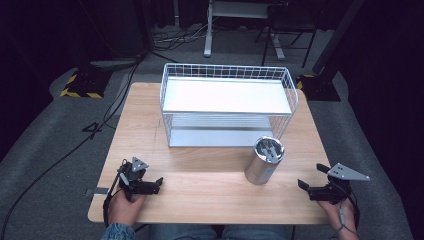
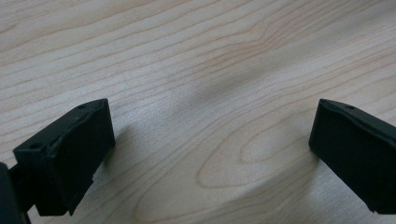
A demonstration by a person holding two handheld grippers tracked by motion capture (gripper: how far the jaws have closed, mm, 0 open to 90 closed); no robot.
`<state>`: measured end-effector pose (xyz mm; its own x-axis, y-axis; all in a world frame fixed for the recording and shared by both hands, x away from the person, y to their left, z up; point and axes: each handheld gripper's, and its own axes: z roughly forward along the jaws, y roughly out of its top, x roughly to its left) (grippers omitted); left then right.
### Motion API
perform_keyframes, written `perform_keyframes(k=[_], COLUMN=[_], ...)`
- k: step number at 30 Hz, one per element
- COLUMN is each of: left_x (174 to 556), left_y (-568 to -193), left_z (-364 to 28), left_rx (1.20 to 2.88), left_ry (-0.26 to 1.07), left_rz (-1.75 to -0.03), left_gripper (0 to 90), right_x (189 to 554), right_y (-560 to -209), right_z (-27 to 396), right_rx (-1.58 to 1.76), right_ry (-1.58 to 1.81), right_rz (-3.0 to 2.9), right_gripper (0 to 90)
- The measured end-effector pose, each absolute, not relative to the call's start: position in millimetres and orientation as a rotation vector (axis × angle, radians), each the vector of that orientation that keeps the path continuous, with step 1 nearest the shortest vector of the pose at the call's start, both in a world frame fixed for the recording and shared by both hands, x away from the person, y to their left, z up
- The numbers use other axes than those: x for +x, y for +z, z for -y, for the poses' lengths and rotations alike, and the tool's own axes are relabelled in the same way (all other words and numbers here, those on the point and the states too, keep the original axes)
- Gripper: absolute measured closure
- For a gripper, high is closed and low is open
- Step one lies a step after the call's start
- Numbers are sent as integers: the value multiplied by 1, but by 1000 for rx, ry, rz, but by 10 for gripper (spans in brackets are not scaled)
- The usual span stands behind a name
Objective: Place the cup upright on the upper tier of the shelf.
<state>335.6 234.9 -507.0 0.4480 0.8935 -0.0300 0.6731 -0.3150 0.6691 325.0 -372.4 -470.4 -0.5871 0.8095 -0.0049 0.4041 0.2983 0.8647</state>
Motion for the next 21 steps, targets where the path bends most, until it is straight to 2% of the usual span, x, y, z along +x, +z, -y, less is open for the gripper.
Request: perform_keyframes(k=[21], left_x=[336], left_y=[-507], left_z=[-235], left_rx=[2089], left_ry=[465], left_rz=[-1305], left_gripper=[6], right_x=[313], right_y=[-436], right_z=[348], right_rx=[932], right_ry=[1391], right_rz=[-2113], right_gripper=[0])
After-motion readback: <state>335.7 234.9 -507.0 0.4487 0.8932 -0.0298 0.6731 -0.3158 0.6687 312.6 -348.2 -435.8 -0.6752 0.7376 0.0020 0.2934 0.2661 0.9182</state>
